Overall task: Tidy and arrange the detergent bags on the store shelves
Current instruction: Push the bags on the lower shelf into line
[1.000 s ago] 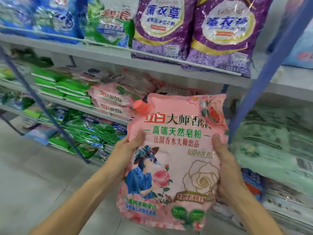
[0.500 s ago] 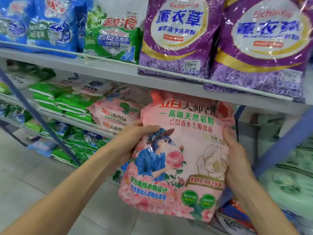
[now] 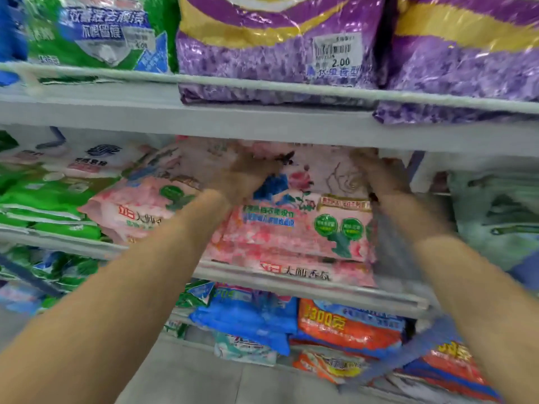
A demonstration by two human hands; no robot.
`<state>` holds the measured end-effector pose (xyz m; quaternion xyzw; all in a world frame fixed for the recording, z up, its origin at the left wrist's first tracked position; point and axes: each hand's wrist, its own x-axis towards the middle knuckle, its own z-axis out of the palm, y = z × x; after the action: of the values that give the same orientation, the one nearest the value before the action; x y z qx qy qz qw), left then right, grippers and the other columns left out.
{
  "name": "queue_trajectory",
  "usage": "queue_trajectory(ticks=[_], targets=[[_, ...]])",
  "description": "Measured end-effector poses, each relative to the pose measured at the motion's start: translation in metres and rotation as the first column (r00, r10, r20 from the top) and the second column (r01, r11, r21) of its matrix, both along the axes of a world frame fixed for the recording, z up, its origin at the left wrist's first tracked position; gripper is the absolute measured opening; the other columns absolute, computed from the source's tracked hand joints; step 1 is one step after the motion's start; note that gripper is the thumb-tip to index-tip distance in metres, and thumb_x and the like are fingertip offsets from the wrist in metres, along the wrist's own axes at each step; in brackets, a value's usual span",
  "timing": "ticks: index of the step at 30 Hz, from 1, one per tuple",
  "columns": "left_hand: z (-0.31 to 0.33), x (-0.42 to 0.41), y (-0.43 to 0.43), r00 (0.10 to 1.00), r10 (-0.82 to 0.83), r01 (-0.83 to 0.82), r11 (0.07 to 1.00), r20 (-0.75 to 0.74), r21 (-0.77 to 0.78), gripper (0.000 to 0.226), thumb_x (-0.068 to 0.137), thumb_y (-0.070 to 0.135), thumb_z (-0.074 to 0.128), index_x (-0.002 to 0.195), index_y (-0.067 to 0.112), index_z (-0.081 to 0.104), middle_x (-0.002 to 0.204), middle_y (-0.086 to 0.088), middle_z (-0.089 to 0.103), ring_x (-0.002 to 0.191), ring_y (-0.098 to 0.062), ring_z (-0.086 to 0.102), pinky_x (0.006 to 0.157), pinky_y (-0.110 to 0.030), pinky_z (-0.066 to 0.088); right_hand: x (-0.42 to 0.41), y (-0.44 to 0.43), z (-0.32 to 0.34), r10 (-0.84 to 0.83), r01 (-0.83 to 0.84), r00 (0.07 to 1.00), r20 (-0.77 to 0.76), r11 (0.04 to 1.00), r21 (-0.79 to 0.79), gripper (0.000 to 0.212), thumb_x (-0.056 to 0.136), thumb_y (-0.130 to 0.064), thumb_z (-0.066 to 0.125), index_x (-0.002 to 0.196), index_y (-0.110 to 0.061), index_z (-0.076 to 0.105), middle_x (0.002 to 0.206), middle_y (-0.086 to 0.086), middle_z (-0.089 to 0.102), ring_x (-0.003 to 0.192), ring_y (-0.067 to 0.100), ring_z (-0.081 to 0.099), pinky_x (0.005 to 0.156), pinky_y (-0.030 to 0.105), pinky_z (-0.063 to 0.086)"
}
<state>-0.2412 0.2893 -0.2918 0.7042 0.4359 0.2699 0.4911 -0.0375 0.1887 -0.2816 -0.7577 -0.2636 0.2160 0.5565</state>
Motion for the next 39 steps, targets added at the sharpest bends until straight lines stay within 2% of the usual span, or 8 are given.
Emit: queue_trajectory(ticks=[3,6,12,17,23,26,29,39], targets=[[-0.012,0.000,0.009,0.961,0.022,0.032,0.982,-0.275,0.188,0.044,0.105,0.046,0.050,0.119,0.006,0.061,0.111,-0.021,0.071,0.096,-0.034,0.066,0.085,-0.042,0.052,-0.009,-0.013,-0.033,0.051,-0.041,0.975,-0.215,0.998,0.048,0.018,0.096,-0.045,0.066,0.094,-0.027,0.068,0.115,0.003,0.070,0.103,0.013,0.068,0.092,0.021,0.049],[-0.009,-0.002,0.003,0.933,0.029,0.069,0.964,-0.360,0.257,0.044,0.107,0.043,0.043,0.108,0.002,0.058,0.103,-0.024,0.069,0.086,-0.033,0.060,0.071,-0.038,0.042,-0.014,-0.025,-0.048,0.044,-0.018,0.972,-0.229,0.994,0.112,0.035,0.097,-0.048,0.064,0.090,-0.016,0.076,0.091,0.002,0.080,0.094,0.026,0.075,0.091,0.039,0.056],[-0.014,-0.015,-0.003,0.934,-0.075,0.166,0.956,-0.351,0.240,0.042,0.095,0.054,0.063,0.076,0.022,0.042,0.072,-0.014,0.061,0.068,-0.031,0.062,0.062,-0.038,0.047,-0.010,-0.054,-0.048,0.291,-0.314,0.834,-0.470,0.949,0.030,0.057,0.070,-0.024,0.081,0.123,-0.006,0.070,0.109,0.015,0.077,0.097,0.033,0.076,0.085,0.039,0.055],[-0.017,-0.017,0.001,0.946,-0.092,0.157,0.969,-0.310,0.193,0.033,0.092,0.049,0.069,0.096,0.027,0.045,0.082,-0.013,0.065,0.063,-0.020,0.056,0.055,-0.032,0.041,-0.015,-0.051,-0.044,0.030,-0.078,0.976,-0.217,0.974,-0.215,0.049,0.059,-0.033,0.096,0.097,-0.010,0.074,0.089,0.008,0.080,0.086,0.032,0.076,0.088,0.050,0.059],[-0.018,-0.017,-0.011,0.901,-0.033,0.168,0.946,-0.433,0.276,0.073,0.102,0.045,0.053,0.161,0.019,0.017,0.156,-0.017,0.032,0.129,-0.038,0.052,0.095,-0.040,0.046,-0.025,-0.057,-0.040,-0.004,-0.074,0.969,-0.247,0.949,-0.307,0.051,0.061,-0.041,0.095,0.091,-0.006,0.073,0.072,0.006,0.078,0.065,0.026,0.074,0.066,0.039,0.057],[-0.023,-0.032,-0.029,0.846,-0.093,0.308,0.890,-0.526,0.337,0.074,0.106,0.053,0.034,0.163,0.021,0.001,0.170,-0.005,-0.008,0.157,-0.028,0.003,0.124,-0.040,0.014,-0.037,-0.059,-0.051,-0.061,0.054,0.998,-0.017,0.960,-0.275,0.044,0.078,-0.044,0.086,0.089,-0.005,0.068,0.060,0.003,0.072,0.060,0.021,0.071,0.061,0.036,0.057],[-0.029,-0.044,-0.038,0.753,-0.149,0.441,0.837,-0.641,0.323,0.090,0.096,0.075,0.020,0.162,0.022,-0.008,0.167,0.000,-0.027,0.152,-0.018,-0.027,0.117,-0.031,-0.013,-0.048,-0.059,-0.062,-0.115,0.138,0.986,0.124,0.971,-0.197,0.044,0.093,-0.036,0.074,0.108,-0.007,0.044,0.087,0.003,0.068,0.080,0.024,0.069,0.071,0.039,0.056],[-0.025,-0.045,-0.038,0.650,-0.182,0.504,0.830,-0.737,0.240,0.114,0.075,0.095,0.015,0.161,0.026,-0.014,0.167,0.004,-0.025,0.150,-0.011,-0.030,0.120,-0.031,-0.015,-0.059,-0.063,-0.072,-0.109,0.234,0.938,0.328,0.899,-0.369,0.042,0.101,-0.043,0.054,0.118,-0.005,0.046,0.100,0.015,0.055,0.085,0.036,0.058,0.073,0.043,0.050]])
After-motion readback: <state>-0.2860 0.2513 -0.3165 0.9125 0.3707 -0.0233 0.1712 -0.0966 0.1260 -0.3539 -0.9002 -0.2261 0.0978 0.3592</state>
